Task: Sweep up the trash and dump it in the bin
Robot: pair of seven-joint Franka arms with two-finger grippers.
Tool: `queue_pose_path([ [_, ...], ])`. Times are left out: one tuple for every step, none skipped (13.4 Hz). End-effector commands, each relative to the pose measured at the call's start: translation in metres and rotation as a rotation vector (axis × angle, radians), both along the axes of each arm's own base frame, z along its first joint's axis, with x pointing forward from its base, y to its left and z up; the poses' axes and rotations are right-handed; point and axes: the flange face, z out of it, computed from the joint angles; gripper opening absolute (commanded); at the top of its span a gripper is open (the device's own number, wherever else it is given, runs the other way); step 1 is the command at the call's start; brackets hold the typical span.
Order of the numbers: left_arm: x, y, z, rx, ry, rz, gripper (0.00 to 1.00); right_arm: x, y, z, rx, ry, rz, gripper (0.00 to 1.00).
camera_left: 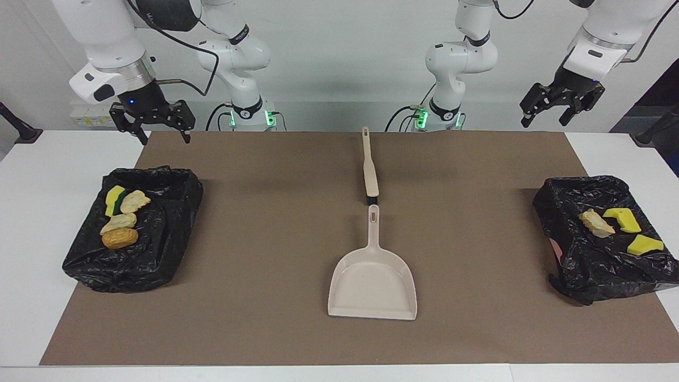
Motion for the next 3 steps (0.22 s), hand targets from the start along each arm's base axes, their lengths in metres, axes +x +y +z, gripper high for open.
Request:
queue_pose_path([
  [-0.0071,-0.0011,0.0004,-0.01,-0.004,-0.007,1.0,-0.004,0.0007,0.0037,0.005,0.006,-0.017,1.0],
  [-0.0072,-0.0019,0.0004,-0.01,-0.004,-0.009,1.0,-0.004,0.0007,0.0037,0.005,0.006,-0.017,1.0],
  [-0.0072,-0.0019,0.0004,-0.01,-0.004,-0.007,1.0,-0.004,0.0007,0.0037,0.005,0.006,-0.017,1.0],
])
